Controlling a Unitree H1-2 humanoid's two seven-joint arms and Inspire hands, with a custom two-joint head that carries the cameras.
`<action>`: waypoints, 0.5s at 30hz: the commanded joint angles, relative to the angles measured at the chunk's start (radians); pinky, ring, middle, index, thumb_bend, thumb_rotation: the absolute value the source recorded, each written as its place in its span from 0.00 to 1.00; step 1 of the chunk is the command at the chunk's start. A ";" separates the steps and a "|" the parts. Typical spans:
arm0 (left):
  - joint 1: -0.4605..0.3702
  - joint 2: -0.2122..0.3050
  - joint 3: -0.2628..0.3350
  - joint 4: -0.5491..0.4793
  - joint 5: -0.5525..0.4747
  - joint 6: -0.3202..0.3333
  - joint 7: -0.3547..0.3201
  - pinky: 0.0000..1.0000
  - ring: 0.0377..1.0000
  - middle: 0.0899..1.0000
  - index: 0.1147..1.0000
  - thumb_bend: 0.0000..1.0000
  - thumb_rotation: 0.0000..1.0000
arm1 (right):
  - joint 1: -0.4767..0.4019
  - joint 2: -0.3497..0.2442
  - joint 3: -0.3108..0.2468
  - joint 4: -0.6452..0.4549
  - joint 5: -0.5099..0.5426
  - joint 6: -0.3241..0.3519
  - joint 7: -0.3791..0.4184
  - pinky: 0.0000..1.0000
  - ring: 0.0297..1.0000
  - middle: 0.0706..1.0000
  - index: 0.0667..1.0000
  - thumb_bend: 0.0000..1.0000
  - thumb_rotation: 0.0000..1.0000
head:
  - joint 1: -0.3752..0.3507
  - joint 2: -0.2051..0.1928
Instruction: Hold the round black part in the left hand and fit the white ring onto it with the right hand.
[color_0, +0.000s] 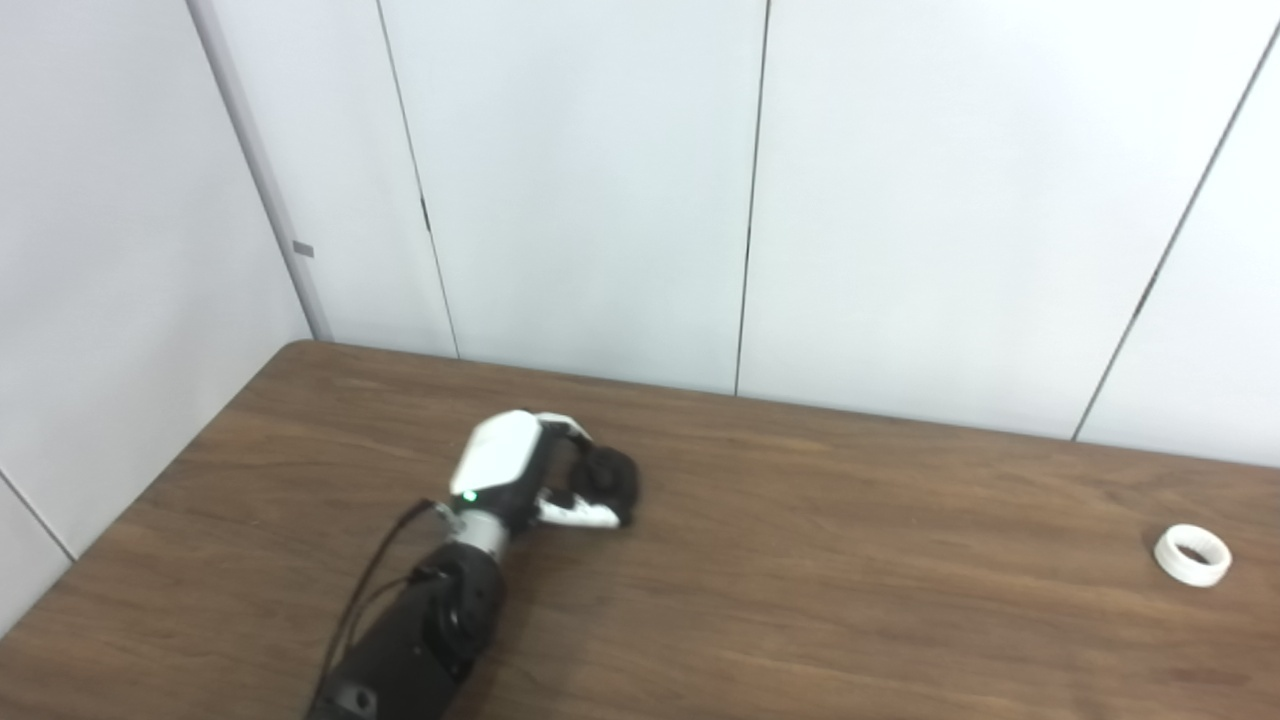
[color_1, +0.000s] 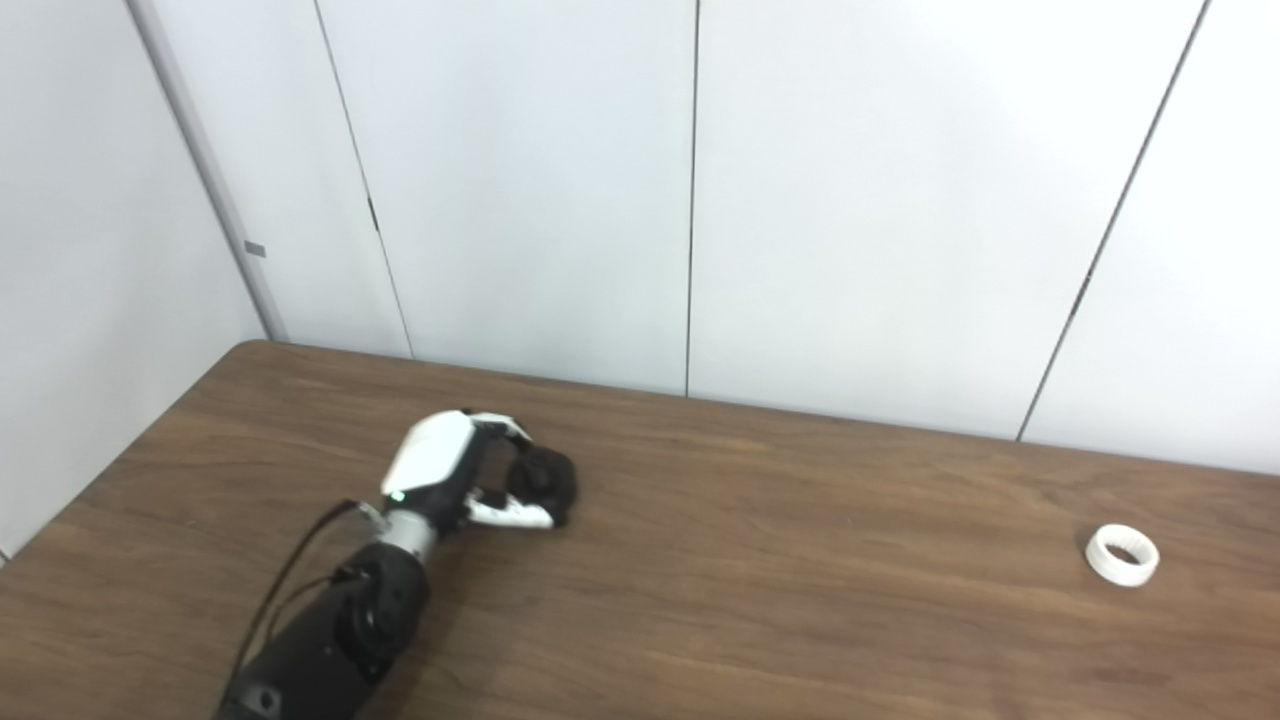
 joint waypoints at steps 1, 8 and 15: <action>-0.001 -0.002 -0.029 -0.019 0.039 -0.018 -0.026 1.00 0.87 0.80 0.41 0.52 0.05 | -0.011 0.010 0.021 0.010 -0.019 0.048 0.005 0.86 0.96 0.97 0.94 0.76 0.98 | -0.004 -0.002; 0.022 -0.026 -0.102 -0.088 0.085 -0.043 -0.086 1.00 0.90 0.81 0.41 0.52 0.05 | -0.048 0.037 0.029 0.015 -0.009 0.073 -0.006 0.85 0.95 0.97 0.93 0.73 0.93 | -0.049 -0.005; 0.035 -0.036 -0.157 -0.162 0.121 -0.056 -0.163 1.00 0.92 0.82 0.41 0.52 0.05 | -0.089 0.076 0.032 0.039 -0.022 0.053 -0.023 0.82 0.94 0.96 0.91 0.72 0.89 | -0.111 -0.007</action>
